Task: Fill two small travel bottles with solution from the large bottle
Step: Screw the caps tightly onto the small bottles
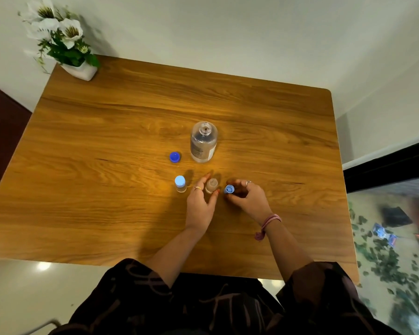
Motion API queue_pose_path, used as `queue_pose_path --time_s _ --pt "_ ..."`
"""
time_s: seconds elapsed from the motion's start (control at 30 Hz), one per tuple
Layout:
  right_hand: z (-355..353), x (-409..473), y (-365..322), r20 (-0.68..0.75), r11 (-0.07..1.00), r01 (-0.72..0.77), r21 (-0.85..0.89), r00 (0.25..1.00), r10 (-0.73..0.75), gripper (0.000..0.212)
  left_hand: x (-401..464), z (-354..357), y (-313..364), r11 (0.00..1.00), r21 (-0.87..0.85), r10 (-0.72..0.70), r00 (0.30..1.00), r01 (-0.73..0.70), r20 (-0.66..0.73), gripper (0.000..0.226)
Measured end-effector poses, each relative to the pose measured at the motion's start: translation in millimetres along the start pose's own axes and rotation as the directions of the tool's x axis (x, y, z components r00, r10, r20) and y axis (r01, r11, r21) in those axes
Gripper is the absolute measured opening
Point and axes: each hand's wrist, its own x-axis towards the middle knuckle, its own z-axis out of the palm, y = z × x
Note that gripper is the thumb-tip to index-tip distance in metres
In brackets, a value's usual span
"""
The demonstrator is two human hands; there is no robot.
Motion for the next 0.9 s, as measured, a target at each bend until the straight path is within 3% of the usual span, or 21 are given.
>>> queue_pose_path --time_s 0.37,0.63,0.9 --pt "-2 -4 -3 -0.07 0.98 -0.005 0.197 0.997 0.02 0.038 -1 -5 6 0.998 0.037 0.05 0.998 -0.052 0.046 0.048" --pt "-21 -5 -31 -0.197 0.919 0.207 0.334 0.969 -0.147 0.043 -4 -23 47 0.988 -0.05 0.146 0.987 -0.143 0.066 0.05" --pt "-56 -10 -99 -0.343 0.788 0.379 0.486 0.912 -0.227 0.04 8 -70 106 0.959 -0.228 0.184 0.982 -0.167 0.054 0.045"
